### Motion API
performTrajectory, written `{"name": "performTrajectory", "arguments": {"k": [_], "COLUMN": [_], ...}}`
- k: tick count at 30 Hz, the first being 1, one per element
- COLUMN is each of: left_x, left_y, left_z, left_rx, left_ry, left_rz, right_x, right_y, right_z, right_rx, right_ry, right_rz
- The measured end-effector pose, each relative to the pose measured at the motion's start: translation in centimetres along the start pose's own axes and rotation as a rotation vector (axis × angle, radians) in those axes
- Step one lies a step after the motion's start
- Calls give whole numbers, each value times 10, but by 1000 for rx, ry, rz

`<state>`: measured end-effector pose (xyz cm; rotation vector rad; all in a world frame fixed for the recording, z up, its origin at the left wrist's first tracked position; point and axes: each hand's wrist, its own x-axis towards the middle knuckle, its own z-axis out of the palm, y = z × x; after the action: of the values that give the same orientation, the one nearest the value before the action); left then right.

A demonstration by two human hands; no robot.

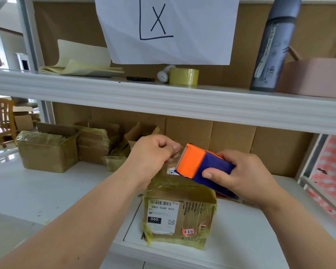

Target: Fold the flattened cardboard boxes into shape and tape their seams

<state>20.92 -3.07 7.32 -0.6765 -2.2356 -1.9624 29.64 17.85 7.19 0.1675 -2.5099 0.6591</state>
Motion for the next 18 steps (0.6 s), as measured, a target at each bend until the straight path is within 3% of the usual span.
{"name": "performTrajectory", "arguments": {"k": [8, 18], "left_x": [18, 15], "left_y": [2, -41], "left_z": [-54, -51], "left_rx": [-206, -66], "left_ry": [245, 313], "left_rz": [-94, -210], "right_x": [0, -2], "right_y": [37, 60], "right_z": [-19, -32], "right_rx": [-157, -85], "right_ry": [-17, -130], "right_rz": [95, 238]}}
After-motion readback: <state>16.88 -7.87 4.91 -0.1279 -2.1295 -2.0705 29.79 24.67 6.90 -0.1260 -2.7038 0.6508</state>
